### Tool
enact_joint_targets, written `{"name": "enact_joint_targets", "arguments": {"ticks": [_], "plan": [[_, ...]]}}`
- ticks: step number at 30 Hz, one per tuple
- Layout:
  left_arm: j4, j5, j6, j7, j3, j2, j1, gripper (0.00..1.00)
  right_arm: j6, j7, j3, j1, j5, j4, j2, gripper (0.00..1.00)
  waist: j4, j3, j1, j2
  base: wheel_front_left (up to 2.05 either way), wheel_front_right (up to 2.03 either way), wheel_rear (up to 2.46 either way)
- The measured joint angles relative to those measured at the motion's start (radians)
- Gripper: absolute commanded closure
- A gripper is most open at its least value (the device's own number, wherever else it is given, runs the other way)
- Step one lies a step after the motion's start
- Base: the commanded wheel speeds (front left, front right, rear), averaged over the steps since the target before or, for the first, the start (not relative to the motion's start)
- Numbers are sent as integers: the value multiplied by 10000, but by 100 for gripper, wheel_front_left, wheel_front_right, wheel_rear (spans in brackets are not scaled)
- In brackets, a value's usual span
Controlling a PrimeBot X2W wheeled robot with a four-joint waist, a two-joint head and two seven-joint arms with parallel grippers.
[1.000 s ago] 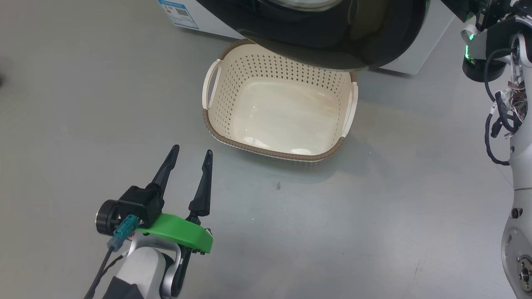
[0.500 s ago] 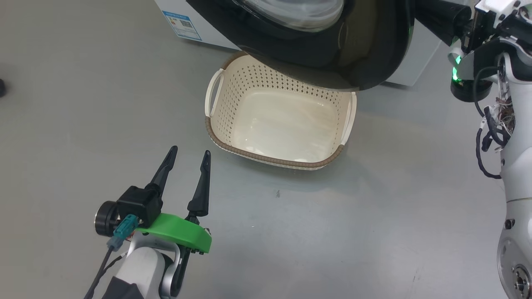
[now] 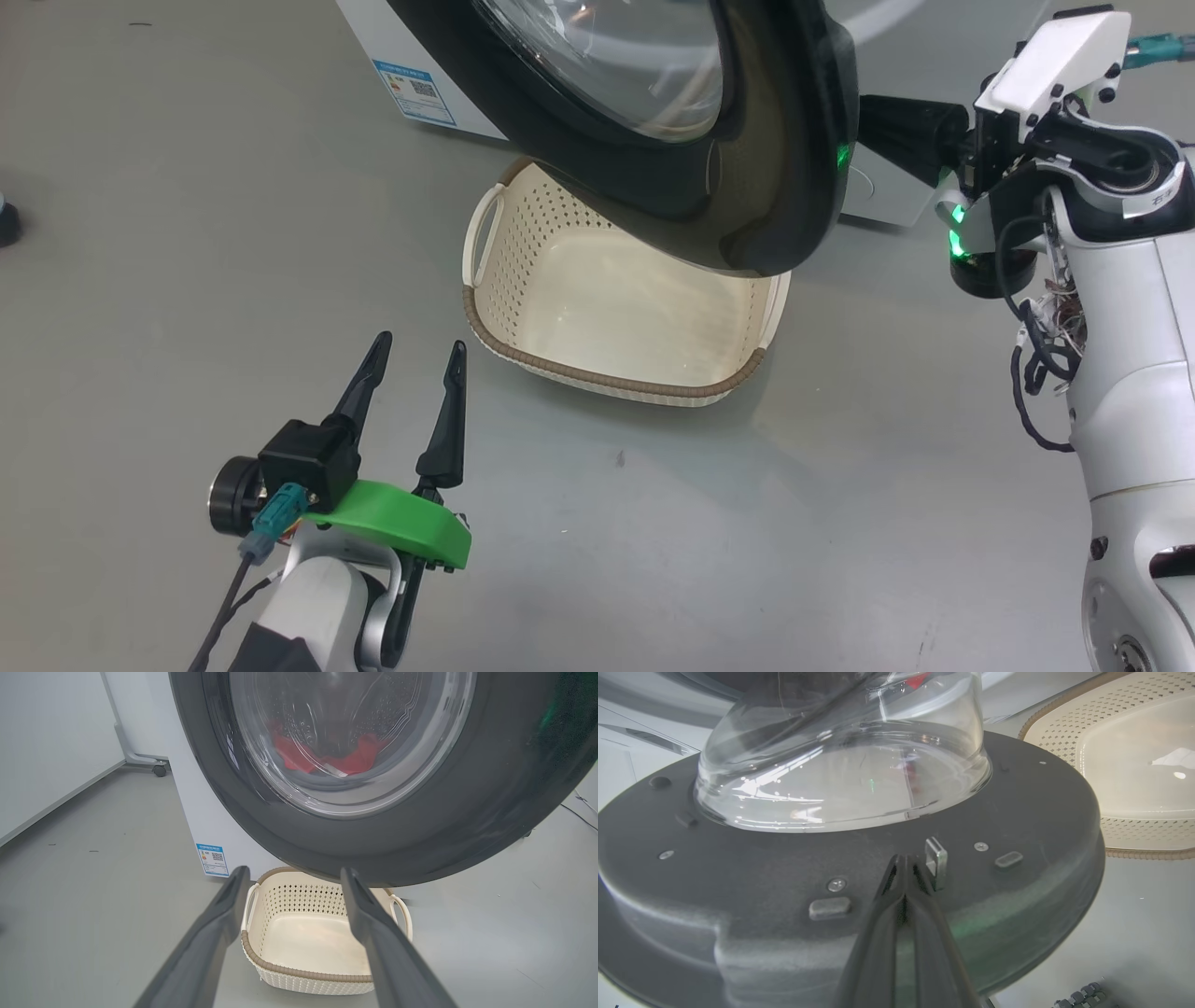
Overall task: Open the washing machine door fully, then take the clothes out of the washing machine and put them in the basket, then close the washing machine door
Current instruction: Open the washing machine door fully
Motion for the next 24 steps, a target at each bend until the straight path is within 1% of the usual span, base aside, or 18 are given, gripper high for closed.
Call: {"name": "enact_joint_targets", "arguments": {"ticks": [6, 24], "plan": [[-6, 6, 2, 0, 21, 0, 19, 0, -4, 274, 324, 204, 48, -35, 244, 100, -46, -144, 0, 0, 0, 0, 0], [-29, 6, 4, 0, 15, 0, 39, 0, -2, 711, 1223, 685, 431, -458, 407, 100, -46, -254, 0, 0, 0, 0, 0]]}}
